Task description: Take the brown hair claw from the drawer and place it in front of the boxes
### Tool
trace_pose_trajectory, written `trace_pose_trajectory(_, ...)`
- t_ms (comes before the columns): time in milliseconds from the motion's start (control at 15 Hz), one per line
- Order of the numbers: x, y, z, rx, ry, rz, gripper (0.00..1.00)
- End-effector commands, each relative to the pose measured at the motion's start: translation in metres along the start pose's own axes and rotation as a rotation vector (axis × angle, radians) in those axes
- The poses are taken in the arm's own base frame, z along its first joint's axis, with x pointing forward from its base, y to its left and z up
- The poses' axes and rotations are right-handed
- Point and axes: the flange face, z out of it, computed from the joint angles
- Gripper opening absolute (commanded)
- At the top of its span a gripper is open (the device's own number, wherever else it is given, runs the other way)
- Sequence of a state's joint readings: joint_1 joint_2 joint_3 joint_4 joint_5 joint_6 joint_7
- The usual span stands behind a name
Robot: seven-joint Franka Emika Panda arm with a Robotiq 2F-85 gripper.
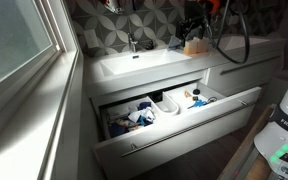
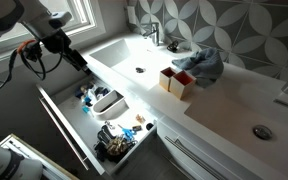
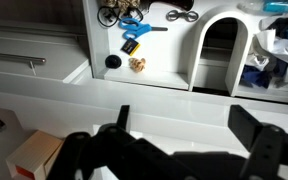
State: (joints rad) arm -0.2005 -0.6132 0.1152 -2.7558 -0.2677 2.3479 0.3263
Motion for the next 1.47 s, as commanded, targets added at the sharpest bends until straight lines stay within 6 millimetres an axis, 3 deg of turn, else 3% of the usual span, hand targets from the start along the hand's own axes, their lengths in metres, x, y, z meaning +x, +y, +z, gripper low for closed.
trace_pose_trajectory(0,0.001,0.000,0.058,-0.062,-0.139,0.056,1.00)
trace_pose_trajectory(67,0.000,0.005,0.030,-0.021,-0.071,0.021,1.00)
trace_pose_trajectory(267,-0.003,0.001,0.060,-0.037,-0.150,0.046,1.00)
trace_pose_trajectory(667,-0.001,-0.001,0.060,-0.037,-0.149,0.049,1.00)
trace_pose_trajectory(1400,-0.007,-0.008,0.175,-0.185,-0.181,0.202,1.00)
